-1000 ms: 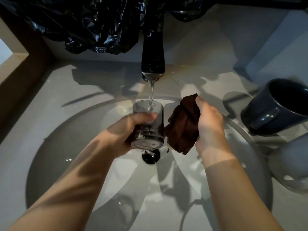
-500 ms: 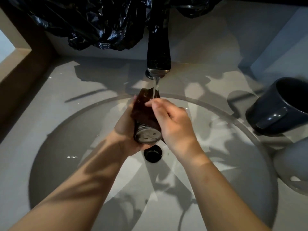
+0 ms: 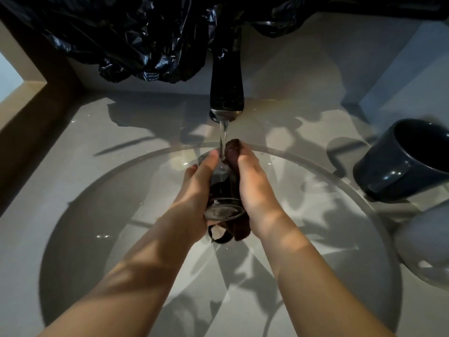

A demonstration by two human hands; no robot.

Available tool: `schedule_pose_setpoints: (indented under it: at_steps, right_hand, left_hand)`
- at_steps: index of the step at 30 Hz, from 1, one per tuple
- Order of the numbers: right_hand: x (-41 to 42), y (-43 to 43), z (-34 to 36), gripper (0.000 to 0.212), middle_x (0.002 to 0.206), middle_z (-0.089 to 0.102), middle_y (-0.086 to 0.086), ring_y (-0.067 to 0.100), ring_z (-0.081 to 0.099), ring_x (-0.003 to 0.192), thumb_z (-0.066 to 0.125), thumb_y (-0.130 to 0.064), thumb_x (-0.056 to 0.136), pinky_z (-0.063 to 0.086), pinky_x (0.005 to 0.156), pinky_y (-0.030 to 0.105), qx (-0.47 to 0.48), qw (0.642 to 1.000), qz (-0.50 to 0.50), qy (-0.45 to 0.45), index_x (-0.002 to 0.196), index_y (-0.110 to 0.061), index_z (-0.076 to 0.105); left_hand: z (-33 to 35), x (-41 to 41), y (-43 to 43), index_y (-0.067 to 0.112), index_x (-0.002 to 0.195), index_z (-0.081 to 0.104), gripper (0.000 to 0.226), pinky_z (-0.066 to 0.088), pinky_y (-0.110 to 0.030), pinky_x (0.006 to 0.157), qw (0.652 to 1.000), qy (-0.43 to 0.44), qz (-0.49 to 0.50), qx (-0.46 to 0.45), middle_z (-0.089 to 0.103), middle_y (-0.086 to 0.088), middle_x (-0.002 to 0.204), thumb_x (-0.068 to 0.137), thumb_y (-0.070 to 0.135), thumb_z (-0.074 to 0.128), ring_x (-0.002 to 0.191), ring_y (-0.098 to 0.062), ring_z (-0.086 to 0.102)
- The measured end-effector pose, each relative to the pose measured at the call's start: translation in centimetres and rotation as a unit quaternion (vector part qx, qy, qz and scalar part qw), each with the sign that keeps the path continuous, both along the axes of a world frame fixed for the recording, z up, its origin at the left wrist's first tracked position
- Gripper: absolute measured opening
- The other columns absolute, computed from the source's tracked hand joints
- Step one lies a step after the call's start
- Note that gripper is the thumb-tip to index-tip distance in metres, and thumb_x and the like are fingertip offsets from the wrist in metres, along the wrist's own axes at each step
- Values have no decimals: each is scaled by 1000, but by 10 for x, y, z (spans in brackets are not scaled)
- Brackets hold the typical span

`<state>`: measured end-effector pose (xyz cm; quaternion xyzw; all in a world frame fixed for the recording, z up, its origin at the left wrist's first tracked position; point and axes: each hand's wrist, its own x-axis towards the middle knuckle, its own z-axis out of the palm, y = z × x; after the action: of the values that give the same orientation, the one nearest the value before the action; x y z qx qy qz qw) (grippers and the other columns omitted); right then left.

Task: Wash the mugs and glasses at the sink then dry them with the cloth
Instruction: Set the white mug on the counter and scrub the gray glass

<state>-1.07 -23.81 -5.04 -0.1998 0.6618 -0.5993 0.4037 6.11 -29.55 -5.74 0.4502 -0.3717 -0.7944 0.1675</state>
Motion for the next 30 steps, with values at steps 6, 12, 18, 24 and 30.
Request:
schedule_pose_setpoints:
  at_steps: [6, 12, 18, 24, 30]
  right_hand:
    - [15, 9, -5, 46, 134, 48, -9, 11, 52, 119, 48, -47, 90, 42, 98, 21, 1, 991, 69, 113, 136, -45, 42]
    - [10, 16, 4, 40, 137, 49, -5, 16, 51, 121, 46, -43, 95, 41, 102, 28, 9, 992, 78, 100, 135, -48, 43]
    - [2, 8, 7, 32, 119, 64, -5, 13, 62, 104, 47, -47, 94, 52, 89, 30, -11, 1000, -15, 23, 124, -41, 58]
    - [31, 13, 7, 25, 132, 46, -2, 15, 51, 117, 57, -40, 80, 47, 96, 31, -40, 995, 48, 79, 104, -48, 56]
    - [-5, -1, 9, 18, 104, 62, -1, 17, 62, 92, 46, -25, 98, 52, 77, 26, -60, 994, -93, 26, 106, -39, 53]
  left_hand:
    - [0, 2, -10, 15, 130, 53, 62, 54, -31, 53, 999, 16, 37, 18, 69, -16, 109, 82, 54, 61, 79, -28, 71]
    - [-1, 2, -7, 15, 127, 54, 61, 51, -28, 45, 999, -14, 39, 15, 69, -18, 108, 81, 56, 59, 69, -26, 70]
    - [0, 2, -6, 18, 126, 54, 75, 56, -41, 68, 999, -7, 8, -46, 67, -20, 112, 67, 63, 62, 92, -35, 69]
    - [2, 2, -9, 13, 123, 54, 49, 50, -21, 44, 997, 15, 73, -31, 69, -15, 102, 88, 47, 55, 67, -15, 71]
    - [9, 1, 2, 19, 120, 50, 44, 54, -32, 57, 999, 14, 12, -50, 68, -15, 104, 87, 48, 56, 82, -28, 69]
